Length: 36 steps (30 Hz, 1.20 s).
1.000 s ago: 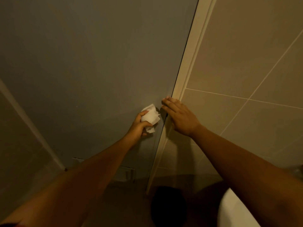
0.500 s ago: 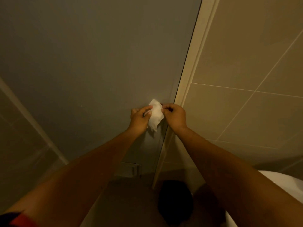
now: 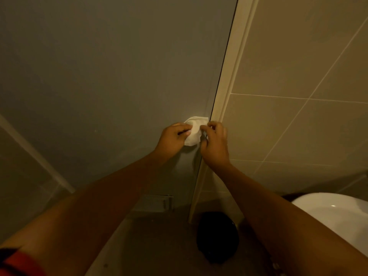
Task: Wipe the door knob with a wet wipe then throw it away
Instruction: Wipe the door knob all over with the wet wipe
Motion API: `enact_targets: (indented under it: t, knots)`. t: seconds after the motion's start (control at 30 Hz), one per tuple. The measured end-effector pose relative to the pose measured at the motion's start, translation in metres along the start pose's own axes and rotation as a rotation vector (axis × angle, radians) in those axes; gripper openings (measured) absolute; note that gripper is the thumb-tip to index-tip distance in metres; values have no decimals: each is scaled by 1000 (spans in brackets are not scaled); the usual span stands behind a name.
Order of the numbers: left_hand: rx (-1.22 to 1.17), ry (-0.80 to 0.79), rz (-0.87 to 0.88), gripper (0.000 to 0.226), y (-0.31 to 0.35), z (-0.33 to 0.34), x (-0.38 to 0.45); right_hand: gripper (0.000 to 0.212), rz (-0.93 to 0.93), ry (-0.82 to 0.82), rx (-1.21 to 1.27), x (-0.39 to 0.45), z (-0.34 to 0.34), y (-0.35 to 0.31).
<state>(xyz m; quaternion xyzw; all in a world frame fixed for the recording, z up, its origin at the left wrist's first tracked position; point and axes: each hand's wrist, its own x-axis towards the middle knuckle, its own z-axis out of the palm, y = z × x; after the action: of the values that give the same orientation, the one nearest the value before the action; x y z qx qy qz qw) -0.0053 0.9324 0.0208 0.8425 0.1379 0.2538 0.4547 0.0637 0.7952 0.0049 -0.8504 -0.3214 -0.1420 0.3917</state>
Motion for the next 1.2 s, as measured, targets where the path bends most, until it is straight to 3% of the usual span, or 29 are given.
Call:
enact_targets:
  t: [0.27,0.47,0.6,0.77,1.2]
  knots:
    - [67,-156,72,32,-10,-10,8,29,-13,174,-32,5,-12,-12]
    - [113,-270,-1,51,-2,-11,20,27,-139,5,-88,7,-7,-2]
    - [70,-253,-39,63,-11,-15,24,38,-72,-141,-5,8,-1,3]
    - [78,-239,-28,50,-25,-22,16,47,52,-265,101,2,3,1]
    - [452,-306,314,62,-11,-31,23,49,100,-144,196,-3,17,4]
